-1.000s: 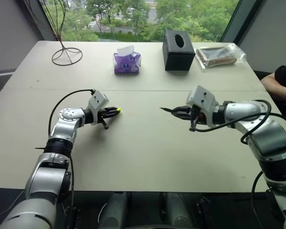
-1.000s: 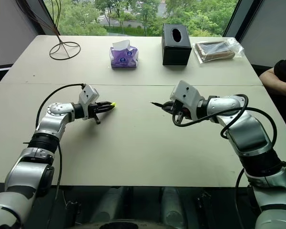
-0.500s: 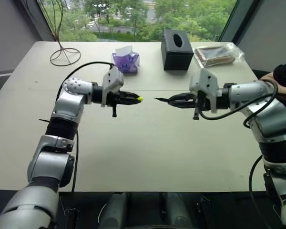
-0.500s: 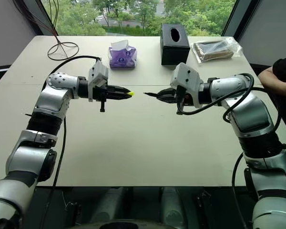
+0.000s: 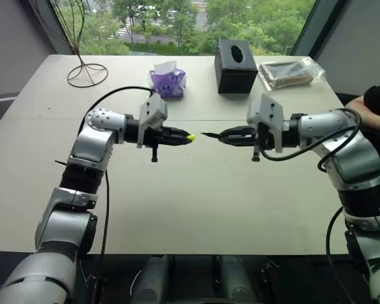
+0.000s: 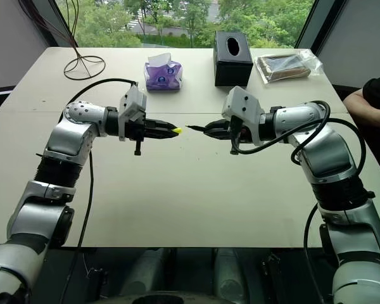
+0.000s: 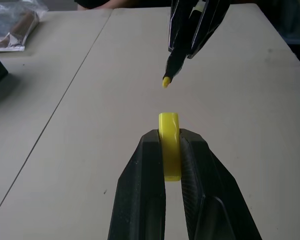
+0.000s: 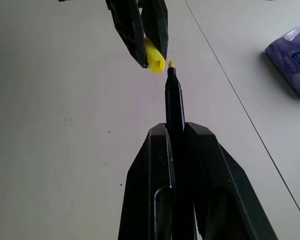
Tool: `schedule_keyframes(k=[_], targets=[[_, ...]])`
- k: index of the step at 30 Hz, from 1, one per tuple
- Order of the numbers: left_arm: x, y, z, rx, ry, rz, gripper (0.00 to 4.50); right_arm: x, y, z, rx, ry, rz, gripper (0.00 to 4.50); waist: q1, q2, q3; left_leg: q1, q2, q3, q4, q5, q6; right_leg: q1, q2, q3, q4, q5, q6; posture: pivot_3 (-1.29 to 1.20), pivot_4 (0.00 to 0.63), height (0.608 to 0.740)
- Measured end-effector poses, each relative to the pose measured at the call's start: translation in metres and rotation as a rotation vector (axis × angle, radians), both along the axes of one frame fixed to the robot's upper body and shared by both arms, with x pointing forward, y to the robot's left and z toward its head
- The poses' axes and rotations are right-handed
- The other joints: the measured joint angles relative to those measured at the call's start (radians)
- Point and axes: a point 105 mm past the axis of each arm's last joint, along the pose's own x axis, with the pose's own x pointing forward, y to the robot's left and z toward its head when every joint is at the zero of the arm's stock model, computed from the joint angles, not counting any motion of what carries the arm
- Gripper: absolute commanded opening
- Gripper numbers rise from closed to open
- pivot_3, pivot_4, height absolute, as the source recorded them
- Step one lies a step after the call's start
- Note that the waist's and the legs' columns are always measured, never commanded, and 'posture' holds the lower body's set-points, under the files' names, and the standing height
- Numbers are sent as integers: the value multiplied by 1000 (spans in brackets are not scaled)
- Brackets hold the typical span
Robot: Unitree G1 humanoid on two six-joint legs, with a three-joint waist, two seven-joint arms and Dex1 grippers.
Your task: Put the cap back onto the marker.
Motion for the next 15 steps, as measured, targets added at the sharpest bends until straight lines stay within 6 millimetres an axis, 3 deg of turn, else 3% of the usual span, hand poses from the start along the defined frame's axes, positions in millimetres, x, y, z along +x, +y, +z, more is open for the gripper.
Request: schedule_keyframes(k=[15], targets=[[7,-6,1,-30,6,14,70,0,6,-4,12,11,10,0,0,0,0,0,0,0,0,0,0,0,0,0,0,0,0,0,150,740]])
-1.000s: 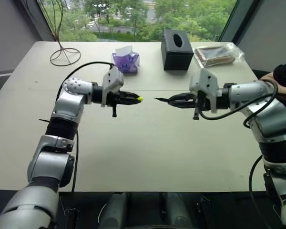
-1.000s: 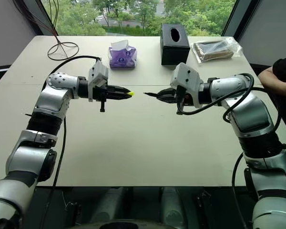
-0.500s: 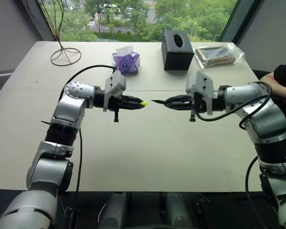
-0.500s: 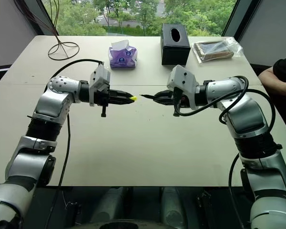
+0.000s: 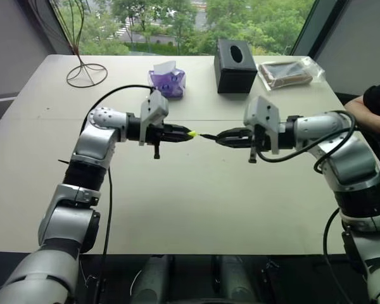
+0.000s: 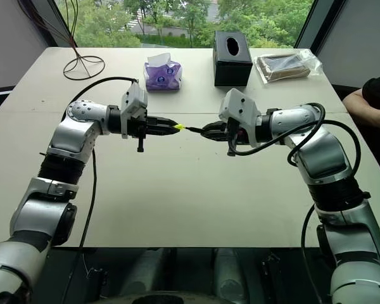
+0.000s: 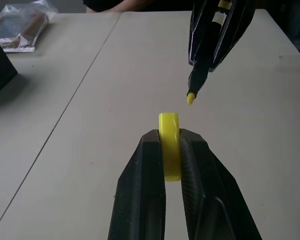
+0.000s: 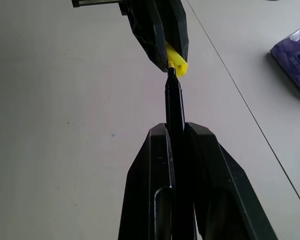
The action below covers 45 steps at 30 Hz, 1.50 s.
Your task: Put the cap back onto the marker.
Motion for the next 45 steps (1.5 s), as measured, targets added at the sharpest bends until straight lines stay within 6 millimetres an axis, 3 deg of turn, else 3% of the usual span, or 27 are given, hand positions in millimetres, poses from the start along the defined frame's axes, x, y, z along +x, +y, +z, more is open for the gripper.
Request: schedule_keyframes(k=[31,45], targets=[[-8,-4,4,-8,10,-29,70,0,3,-3,5,8,-3,0,0,0,0,0,0,0,0,0,0,0,0,0,0,0,0,0,150,740],[-15,-7,-8,104,-39,-110,70,-3,7,-12,-67,-8,38,0,0,0,0,0,0,1,0,0,0,0,0,0,0,0,0,0,150,740]])
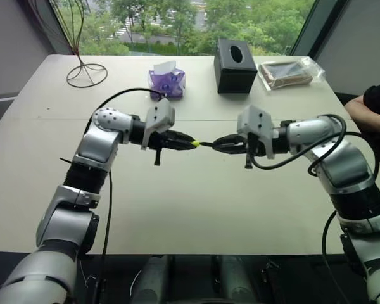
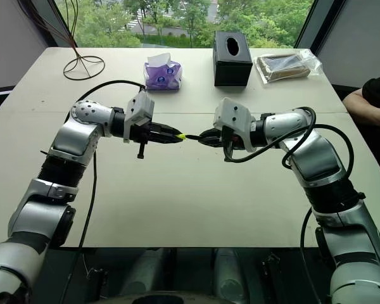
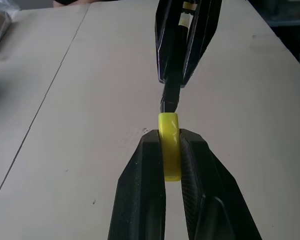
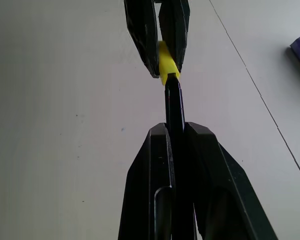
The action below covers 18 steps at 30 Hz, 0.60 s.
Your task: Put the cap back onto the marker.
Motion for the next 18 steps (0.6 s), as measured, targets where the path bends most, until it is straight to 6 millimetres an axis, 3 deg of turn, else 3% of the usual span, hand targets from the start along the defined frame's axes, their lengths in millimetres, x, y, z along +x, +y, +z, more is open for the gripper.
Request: schedule_keyframes(k=[18], targets=[[6,-10,-9,66,-92,-40,70,6,4,-9,-34,-23,-6,0,0,0,0,0,0,0,1,0,0,0,0,0,0,0,0,0,150,740]])
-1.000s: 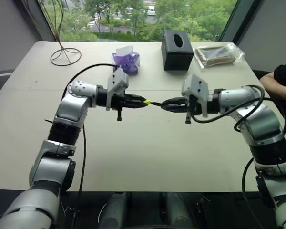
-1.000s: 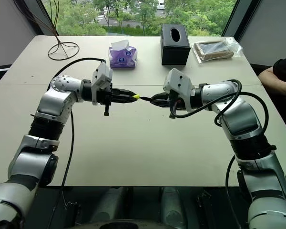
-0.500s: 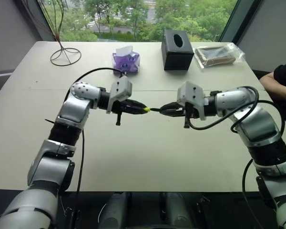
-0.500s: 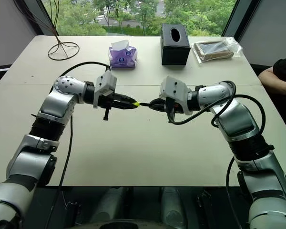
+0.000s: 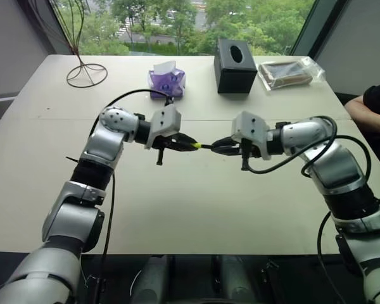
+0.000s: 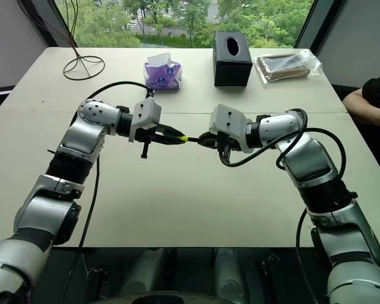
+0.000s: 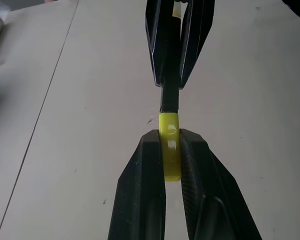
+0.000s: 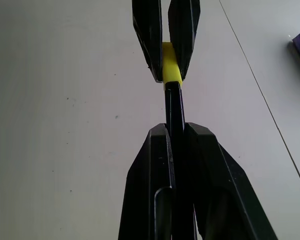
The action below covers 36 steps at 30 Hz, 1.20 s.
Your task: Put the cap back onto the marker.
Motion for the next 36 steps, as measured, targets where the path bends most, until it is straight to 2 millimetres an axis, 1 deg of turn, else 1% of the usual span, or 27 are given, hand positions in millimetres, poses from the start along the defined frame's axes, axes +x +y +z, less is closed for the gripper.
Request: schedule_keyframes(k=[2,7,12,15,18,21,26,36], targets=[[1,0,-1,8,0,6,70,1,1,-2,0,1,-5,0,0,0,0,0,0,0,0,0,0,0,0,0,0,0,0,0,150,740],[5,2,-2,-20,74,57,70,6,3,-2,-5,-15,-18,0,0,0,0,0,0,0,0,0,0,0,0,0,1,0,0,0,150,740],[6,2,-3,-42,139,87,70,8,5,-1,-34,-61,-14,0,-1,0,0,0,0,1,1,0,0,0,0,0,1,0,0,0,150,740],[6,2,-4,-40,149,90,70,8,6,-2,-59,-91,-7,0,-1,0,0,0,0,1,1,0,0,0,0,0,1,0,0,0,150,740],[7,2,-3,-22,78,71,70,9,6,-1,-86,-133,3,0,0,0,0,0,0,1,1,0,0,0,0,0,1,0,0,0,150,740],[8,2,-3,17,-44,31,70,9,7,-2,-95,-144,6,0,1,0,0,0,0,1,1,0,0,0,0,0,1,0,0,0,150,740],[9,2,-3,52,-132,1,70,10,7,-3,-86,-129,-2,0,1,0,0,0,0,1,1,0,0,0,0,0,1,0,0,0,150,740],[10,2,-2,74,-151,-12,70,11,7,-5,-45,-72,-20,0,0,0,0,0,0,1,1,0,0,0,1,0,2,0,0,0,150,740]])
